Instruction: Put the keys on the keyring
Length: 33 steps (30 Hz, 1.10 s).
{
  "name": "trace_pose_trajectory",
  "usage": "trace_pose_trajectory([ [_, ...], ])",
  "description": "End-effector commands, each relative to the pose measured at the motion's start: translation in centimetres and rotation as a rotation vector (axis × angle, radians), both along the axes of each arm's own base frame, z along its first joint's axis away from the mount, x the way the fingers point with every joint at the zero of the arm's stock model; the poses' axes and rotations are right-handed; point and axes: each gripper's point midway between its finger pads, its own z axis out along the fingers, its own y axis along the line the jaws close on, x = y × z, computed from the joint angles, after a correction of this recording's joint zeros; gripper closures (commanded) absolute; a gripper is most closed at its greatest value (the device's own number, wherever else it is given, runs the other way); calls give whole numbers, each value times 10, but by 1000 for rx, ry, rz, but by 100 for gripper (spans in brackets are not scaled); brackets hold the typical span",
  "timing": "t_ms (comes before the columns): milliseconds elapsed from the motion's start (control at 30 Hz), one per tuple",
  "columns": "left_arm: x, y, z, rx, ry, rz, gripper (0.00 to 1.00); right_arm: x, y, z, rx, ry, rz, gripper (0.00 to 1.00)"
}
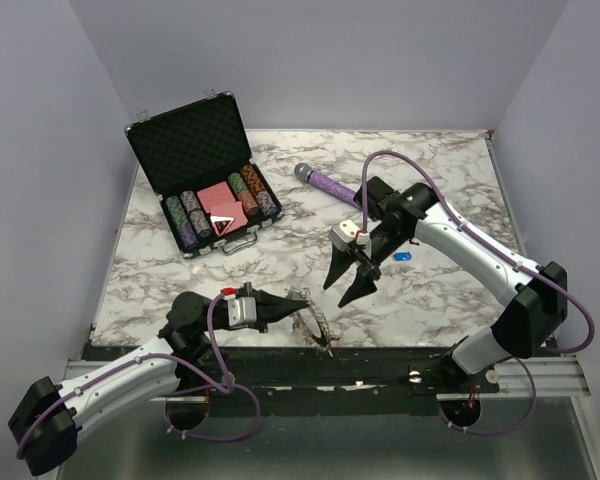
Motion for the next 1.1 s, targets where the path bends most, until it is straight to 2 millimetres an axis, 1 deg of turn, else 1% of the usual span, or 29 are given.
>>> trace_pose_trajectory([
  [0,-17,3,31,-76,-129,-71,100,-13,-4,1,15,28,40,42],
  [233,-25,5,38,-106,-126,-121,100,-23,1,5,35,62,65,42],
  [367,-28,8,40,-128,-121,-142,100,-28,1,12,49,79,67,43],
  [667,-28,14,44,-174,-90,-165,100,-36,0,24,54,113,64,43],
  [1067,-22,14,41,-165,-52,-156,100,-34,-5,21,21,76,56,42],
])
